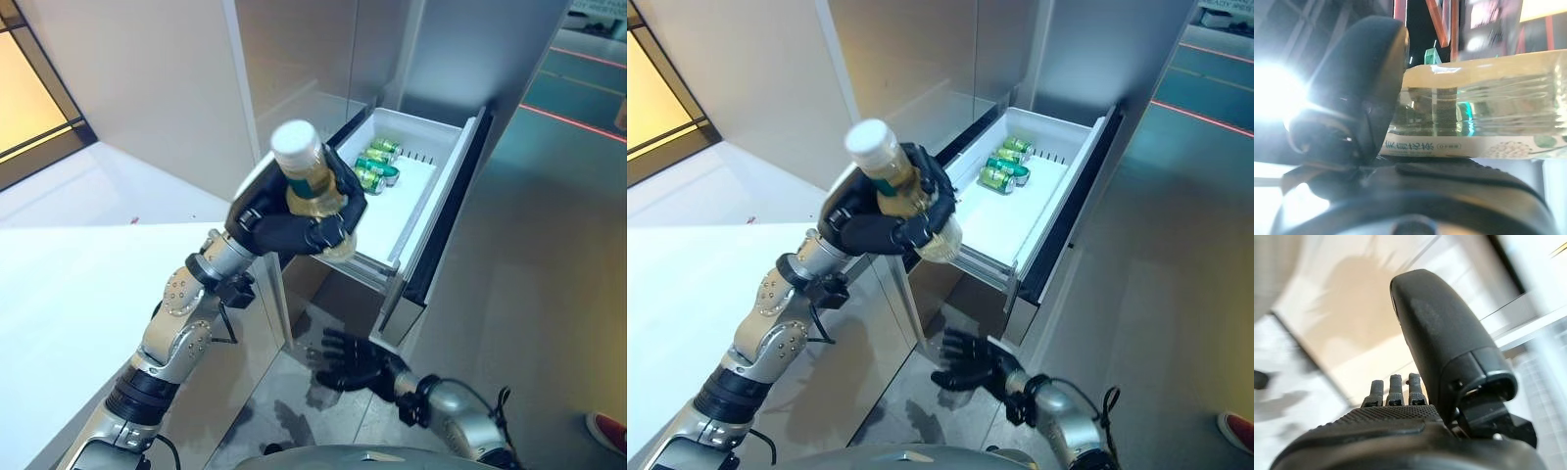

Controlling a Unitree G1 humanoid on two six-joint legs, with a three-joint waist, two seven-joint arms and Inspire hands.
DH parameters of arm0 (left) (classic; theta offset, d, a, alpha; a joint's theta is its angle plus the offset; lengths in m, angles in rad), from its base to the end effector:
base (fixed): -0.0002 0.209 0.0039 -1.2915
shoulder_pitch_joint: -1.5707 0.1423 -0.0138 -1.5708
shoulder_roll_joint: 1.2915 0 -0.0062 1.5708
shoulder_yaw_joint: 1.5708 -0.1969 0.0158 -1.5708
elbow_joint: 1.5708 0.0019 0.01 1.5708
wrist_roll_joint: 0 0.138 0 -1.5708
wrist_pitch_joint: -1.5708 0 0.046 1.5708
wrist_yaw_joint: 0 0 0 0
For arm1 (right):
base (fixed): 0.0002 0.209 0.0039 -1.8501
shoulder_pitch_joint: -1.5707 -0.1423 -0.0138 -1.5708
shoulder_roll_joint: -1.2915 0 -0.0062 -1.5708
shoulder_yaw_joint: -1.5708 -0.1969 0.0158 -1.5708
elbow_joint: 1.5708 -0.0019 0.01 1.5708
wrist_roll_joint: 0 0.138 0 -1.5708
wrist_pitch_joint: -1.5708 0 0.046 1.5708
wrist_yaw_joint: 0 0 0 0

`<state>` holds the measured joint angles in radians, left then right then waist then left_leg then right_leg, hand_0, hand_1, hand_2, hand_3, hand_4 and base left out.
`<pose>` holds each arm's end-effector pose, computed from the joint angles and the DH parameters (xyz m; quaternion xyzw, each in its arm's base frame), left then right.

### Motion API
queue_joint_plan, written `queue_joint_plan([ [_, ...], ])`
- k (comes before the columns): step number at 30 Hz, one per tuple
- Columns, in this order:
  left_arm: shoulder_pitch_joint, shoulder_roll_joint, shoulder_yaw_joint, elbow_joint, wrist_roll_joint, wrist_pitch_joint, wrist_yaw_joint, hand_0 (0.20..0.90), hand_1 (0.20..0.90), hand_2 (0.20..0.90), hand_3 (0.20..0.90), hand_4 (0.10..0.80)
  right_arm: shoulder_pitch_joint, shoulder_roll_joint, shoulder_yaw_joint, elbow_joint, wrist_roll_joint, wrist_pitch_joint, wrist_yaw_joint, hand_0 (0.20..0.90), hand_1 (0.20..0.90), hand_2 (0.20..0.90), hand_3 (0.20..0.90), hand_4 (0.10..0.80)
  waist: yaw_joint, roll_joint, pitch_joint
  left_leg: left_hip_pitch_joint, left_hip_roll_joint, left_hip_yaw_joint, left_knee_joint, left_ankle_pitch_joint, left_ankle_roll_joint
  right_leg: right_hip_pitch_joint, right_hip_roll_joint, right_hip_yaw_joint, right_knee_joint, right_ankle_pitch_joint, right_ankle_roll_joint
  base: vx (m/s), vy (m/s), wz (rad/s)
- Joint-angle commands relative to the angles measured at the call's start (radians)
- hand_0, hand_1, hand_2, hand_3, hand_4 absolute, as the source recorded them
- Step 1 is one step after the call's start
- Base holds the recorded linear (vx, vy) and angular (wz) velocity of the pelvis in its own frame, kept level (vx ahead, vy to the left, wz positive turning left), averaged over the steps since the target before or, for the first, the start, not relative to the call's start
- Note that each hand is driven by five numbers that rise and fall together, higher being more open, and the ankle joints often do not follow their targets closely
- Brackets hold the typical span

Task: Put drinks into fridge and close the fridge

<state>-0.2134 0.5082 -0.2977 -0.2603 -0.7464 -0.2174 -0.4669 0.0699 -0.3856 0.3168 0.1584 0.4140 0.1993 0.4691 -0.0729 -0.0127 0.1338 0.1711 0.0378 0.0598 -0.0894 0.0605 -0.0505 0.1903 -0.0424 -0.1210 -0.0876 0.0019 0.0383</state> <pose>0.2234 0.1658 0.1231 -0.0866 -0.2428 -0.4334 0.8636 0.1687 -0.1839 -0.0237 0.0573 0.2566 0.3251 0.9084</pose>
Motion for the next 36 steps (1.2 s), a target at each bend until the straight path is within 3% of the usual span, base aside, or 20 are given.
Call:
queue_joint_plan([
  [1, -0.130, -0.026, 0.045, -0.010, -0.076, -0.094, -0.030, 0.300, 0.300, 0.300, 0.200, 0.100, -0.127, -0.039, -0.067, -0.184, 0.098, -0.060, 0.084, 0.900, 0.900, 0.900, 0.900, 0.800, -0.001, 0.006, -0.027, 0.026, -0.078, 0.046, 0.005, -0.124, 0.079, -0.051, 0.052, -0.005, 0.101, -0.078, 0.027, -0.028, -0.005, -0.16],
  [10, -0.119, -0.055, -0.032, 0.048, -0.031, -0.036, -0.013, 0.300, 0.300, 0.300, 0.200, 0.100, -0.230, -0.097, -0.105, -0.346, 0.266, -0.005, 0.072, 0.900, 0.900, 0.900, 0.900, 0.800, -0.007, 0.002, -0.029, 0.019, -0.077, 0.069, 0.009, -0.127, 0.087, -0.060, 0.051, 0.010, 0.094, -0.065, 0.027, -0.020, -0.007, -0.06],
  [16, -0.135, -0.047, -0.064, 0.087, -0.005, -0.037, 0.021, 0.300, 0.300, 0.300, 0.200, 0.100, -0.260, -0.119, -0.090, -0.379, 0.305, 0.032, 0.130, 0.900, 0.900, 0.900, 0.900, 0.800, -0.008, -0.003, -0.030, 0.013, -0.077, 0.076, 0.009, -0.122, 0.084, -0.063, 0.051, 0.008, 0.084, -0.054, 0.028, 0.000, 0.000, 0.00],
  [36, -0.174, -0.064, -0.110, 0.204, 0.044, -0.016, 0.093, 0.300, 0.300, 0.300, 0.200, 0.100, -0.386, -0.144, -0.074, -0.443, 0.356, 0.013, 0.094, 0.900, 0.900, 0.900, 0.900, 0.800, -0.004, -0.012, -0.034, 0.003, -0.078, 0.079, 0.014, -0.120, 0.083, -0.068, 0.048, 0.003, 0.081, -0.046, 0.030, 0.000, 0.000, 0.00],
])
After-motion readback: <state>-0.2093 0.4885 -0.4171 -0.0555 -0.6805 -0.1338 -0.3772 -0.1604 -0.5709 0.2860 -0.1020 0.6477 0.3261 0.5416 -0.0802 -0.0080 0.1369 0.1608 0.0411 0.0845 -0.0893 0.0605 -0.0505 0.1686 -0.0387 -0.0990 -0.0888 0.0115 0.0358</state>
